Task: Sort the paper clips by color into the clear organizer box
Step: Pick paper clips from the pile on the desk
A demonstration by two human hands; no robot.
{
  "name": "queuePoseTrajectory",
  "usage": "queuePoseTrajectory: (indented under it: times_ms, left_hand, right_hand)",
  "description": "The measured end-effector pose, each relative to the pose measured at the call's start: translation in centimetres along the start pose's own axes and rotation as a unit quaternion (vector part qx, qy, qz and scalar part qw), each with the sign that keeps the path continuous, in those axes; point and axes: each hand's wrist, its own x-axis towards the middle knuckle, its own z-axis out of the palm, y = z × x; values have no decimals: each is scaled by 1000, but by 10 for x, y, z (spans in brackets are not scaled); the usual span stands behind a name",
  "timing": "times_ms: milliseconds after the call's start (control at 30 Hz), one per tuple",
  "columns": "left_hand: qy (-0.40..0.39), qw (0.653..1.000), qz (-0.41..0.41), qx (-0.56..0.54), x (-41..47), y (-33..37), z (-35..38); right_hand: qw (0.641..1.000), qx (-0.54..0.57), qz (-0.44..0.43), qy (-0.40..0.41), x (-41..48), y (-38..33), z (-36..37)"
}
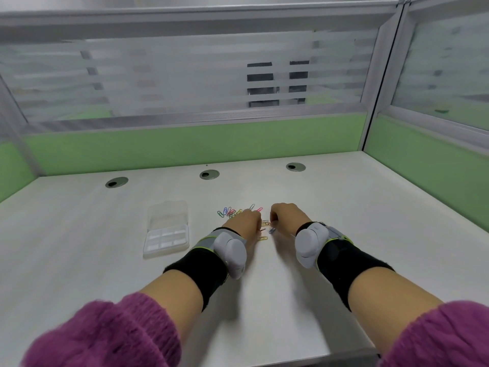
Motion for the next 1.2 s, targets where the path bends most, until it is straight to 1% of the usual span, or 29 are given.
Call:
queuePoseTrajectory:
  times_ms: [100, 233, 400, 533, 700, 933, 1200]
  left_hand:
    - [4, 1000, 5, -14, -2, -6, -6]
    - [31, 999, -9, -24, -8, -19, -11]
    - [54, 997, -36, -37, -24, -53, -24]
    - [64, 995, -69, -40, -44, -91, -35]
    - [71, 991, -106, -46, -64, -135, -46]
    - [68, 983, -158, -61, -79, -183, -54]
    - [60, 980, -173, -79, -75, -196, -49]
  right_hand:
    - [1000, 3, -3, 2, 0, -7, -4]
    - [1000, -2, -16, 15, -1, -22, -6]
    - [998, -16, -52, 11, 0, -58, -1]
    - [997, -4, -75, -2, 3, -93, 9]
    - [993, -18, -112, -11, 7, -131, 26]
    - [988, -40, -146, -29, 14, -164, 44]
    - [989, -40, -138, -40, 21, -177, 55]
